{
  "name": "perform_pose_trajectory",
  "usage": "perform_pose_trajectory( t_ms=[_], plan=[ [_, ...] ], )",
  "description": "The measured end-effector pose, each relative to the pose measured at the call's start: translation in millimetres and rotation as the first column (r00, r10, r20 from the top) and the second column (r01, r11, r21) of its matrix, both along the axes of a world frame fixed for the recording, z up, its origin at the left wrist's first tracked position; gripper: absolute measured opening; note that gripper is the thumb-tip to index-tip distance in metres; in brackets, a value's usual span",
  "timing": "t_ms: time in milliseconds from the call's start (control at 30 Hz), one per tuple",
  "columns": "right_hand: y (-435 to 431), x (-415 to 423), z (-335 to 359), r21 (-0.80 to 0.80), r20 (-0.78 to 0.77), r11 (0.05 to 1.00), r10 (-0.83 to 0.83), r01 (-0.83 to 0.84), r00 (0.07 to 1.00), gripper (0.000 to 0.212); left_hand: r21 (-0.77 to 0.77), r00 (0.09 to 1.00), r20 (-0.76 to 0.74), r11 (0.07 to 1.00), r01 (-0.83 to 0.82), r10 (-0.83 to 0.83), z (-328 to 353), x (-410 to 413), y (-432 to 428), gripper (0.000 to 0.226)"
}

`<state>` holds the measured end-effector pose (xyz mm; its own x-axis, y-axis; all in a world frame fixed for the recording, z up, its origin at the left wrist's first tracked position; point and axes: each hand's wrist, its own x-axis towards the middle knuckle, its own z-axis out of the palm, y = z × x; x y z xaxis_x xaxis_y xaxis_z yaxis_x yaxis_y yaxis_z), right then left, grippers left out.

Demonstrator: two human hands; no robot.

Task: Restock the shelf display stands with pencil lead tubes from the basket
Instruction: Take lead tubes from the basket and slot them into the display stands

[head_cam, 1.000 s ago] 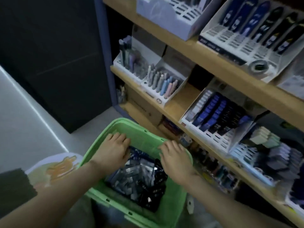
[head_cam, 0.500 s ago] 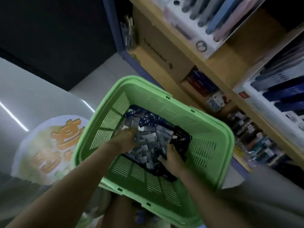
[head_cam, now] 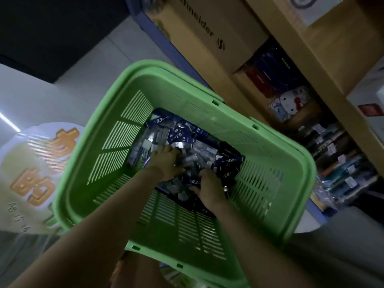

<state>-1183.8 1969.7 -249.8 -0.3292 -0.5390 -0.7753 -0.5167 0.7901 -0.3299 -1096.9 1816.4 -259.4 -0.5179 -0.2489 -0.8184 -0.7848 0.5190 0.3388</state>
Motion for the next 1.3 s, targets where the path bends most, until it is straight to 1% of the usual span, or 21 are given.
perform_pose_trajectory(
  t_ms=[67,133,200,267,333,400,433,467,533,633,667,733,833,900,933,1000,1067,1133,1233,1267,1300],
  plan=[
    [-4,-1,0,0.022,0.023,0.999,-0.04,0.039,0.999,0.04,0.0,1.0,0.002,1.0,0.022,-0.022,-2,-2,5,0.061],
    [-7,-4,1,0.041,0.053,0.997,-0.067,0.065,0.996,0.043,-0.012,0.999,-0.045,1.0,-0.013,0.012,-1,-1,8,0.052],
    [-9,-6,-1,0.065,0.057,0.998,0.019,-0.023,0.998,0.046,-0.006,0.992,-0.1,0.997,-0.078,0.077,0,1,8,0.04],
    [-10,-6,-1,0.082,0.051,0.993,0.078,-0.082,0.996,0.043,0.057,0.982,-0.097,0.986,-0.158,0.163,2,4,5,0.033],
    [-11,-6,1,0.068,0.076,0.997,0.025,-0.03,0.997,0.036,0.154,0.961,-0.053,0.953,-0.26,0.271,6,7,4,0.019],
    [-13,-5,5,0.038,0.11,0.997,-0.063,0.059,0.992,0.032,0.216,0.905,-0.046,0.889,-0.404,0.423,13,10,2,0.009],
    [-14,-5,9,0.028,0.119,0.995,-0.096,0.093,0.988,0.032,0.247,0.862,-0.043,0.841,-0.481,0.505,15,12,1,0.01],
    [-14,-5,11,0.019,0.119,0.993,-0.121,0.12,0.985,0.032,0.262,0.834,-0.057,0.814,-0.519,0.549,18,12,0,0.011],
    [-15,-6,17,-0.002,0.115,0.988,-0.154,0.155,0.981,0.032,0.259,0.82,-0.07,0.804,-0.535,0.568,26,13,-3,0.014],
    [-17,-9,28,-0.064,0.116,0.971,-0.221,0.229,0.968,0.029,0.329,0.769,-0.043,0.736,-0.592,0.638,38,10,-3,0.014],
    [-19,-10,31,-0.093,0.126,0.96,-0.253,0.265,0.959,0.029,0.334,0.759,-0.05,0.727,-0.6,0.649,42,9,-2,0.019],
    [-23,-11,38,-0.139,0.169,0.937,-0.296,0.321,0.94,0.035,0.316,0.744,-0.058,0.719,-0.619,0.666,52,9,2,0.028],
    [-30,-10,48,-0.167,0.274,0.897,-0.356,0.409,0.893,0.054,0.365,0.686,-0.063,0.657,-0.66,0.725,60,14,4,0.032],
    [-34,-11,56,-0.187,0.34,0.852,-0.412,0.49,0.846,0.052,0.398,0.615,-0.063,0.585,-0.707,0.786,69,19,1,0.036],
    [-36,-12,60,-0.196,0.388,0.809,-0.455,0.554,0.801,0.048,0.405,0.561,-0.064,0.536,-0.741,0.825,74,21,-1,0.035],
    [-41,-15,67,-0.211,0.466,0.721,-0.519,0.66,0.717,0.04,0.445,0.459,-0.068,0.439,-0.781,0.886,87,24,-2,0.029],
    [-44,-17,72,-0.224,0.51,0.669,-0.539,0.709,0.67,0.038,0.505,0.393,-0.042,0.359,-0.785,0.918,98,27,0,0.018],
    [-47,-14,77,-0.238,0.544,0.651,-0.525,0.721,0.654,0.037,0.566,0.345,0.006,0.281,-0.775,0.939,110,26,5,0.013],
    [-52,-8,88,-0.23,0.578,0.646,-0.511,0.728,0.636,0.033,0.62,0.178,0.074,0.094,-0.779,0.981,121,22,11,0.011],
    [-53,-7,92,-0.233,0.587,0.649,-0.5,0.724,0.637,0.03,0.637,0.139,0.078,0.058,-0.769,0.987,126,21,13,0.01],
    [-53,-7,96,-0.242,0.587,0.665,-0.479,0.707,0.652,0.024,0.662,0.123,0.072,0.045,-0.748,0.99,131,19,15,0.008]
  ],
)
